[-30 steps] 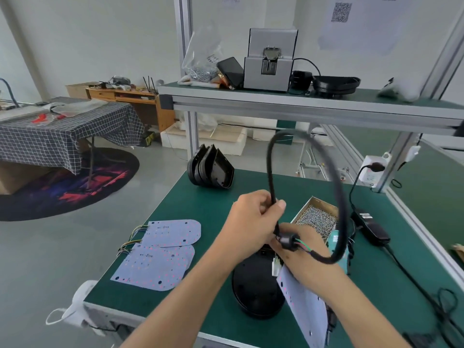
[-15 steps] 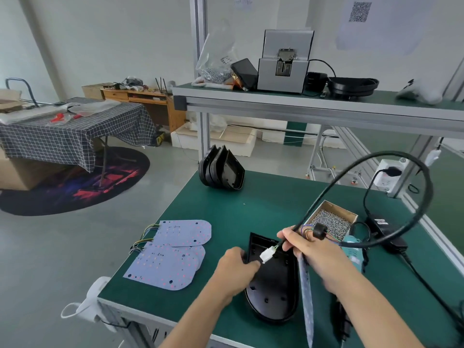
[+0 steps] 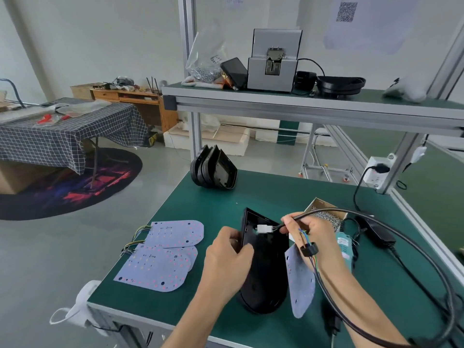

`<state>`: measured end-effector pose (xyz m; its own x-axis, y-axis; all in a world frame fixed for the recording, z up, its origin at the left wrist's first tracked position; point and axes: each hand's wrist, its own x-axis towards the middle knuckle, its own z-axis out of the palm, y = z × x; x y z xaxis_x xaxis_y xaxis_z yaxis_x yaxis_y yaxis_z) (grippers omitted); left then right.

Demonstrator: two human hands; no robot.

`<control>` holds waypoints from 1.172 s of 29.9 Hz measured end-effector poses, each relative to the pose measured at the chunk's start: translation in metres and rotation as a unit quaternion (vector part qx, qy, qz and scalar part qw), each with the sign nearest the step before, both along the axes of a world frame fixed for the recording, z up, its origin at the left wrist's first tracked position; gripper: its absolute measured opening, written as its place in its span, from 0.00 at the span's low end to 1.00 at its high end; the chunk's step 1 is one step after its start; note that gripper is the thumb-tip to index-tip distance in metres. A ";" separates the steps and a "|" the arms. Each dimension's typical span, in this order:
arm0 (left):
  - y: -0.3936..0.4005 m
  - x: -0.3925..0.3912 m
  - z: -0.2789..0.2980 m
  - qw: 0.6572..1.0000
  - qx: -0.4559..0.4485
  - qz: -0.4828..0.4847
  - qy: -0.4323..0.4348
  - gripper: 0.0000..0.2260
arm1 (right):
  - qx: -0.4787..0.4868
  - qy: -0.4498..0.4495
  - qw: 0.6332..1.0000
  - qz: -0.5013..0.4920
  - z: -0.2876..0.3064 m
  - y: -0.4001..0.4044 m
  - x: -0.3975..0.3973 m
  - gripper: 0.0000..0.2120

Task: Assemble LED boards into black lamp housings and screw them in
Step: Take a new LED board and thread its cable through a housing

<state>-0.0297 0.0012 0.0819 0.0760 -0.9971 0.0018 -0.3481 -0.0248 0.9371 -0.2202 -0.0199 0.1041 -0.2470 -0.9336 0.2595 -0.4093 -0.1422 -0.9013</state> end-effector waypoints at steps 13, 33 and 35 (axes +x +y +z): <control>0.031 -0.018 0.009 0.944 -0.245 0.016 -0.222 0.07 | -0.043 -0.032 0.999 0.002 0.009 0.017 0.006 0.09; 0.015 -0.013 0.028 0.974 -0.143 0.069 0.162 0.07 | 0.139 0.057 0.983 0.107 0.006 0.023 -0.007 0.11; 0.014 -0.013 0.025 0.971 -0.131 0.027 0.199 0.14 | 0.120 0.015 0.984 0.134 0.013 0.028 -0.007 0.06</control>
<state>-0.0429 0.0151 0.1066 0.1748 -0.9611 0.2141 0.0380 0.2239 0.9739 -0.2271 0.0083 0.1168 0.0213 -0.9994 0.0270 -0.4138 -0.0334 -0.9098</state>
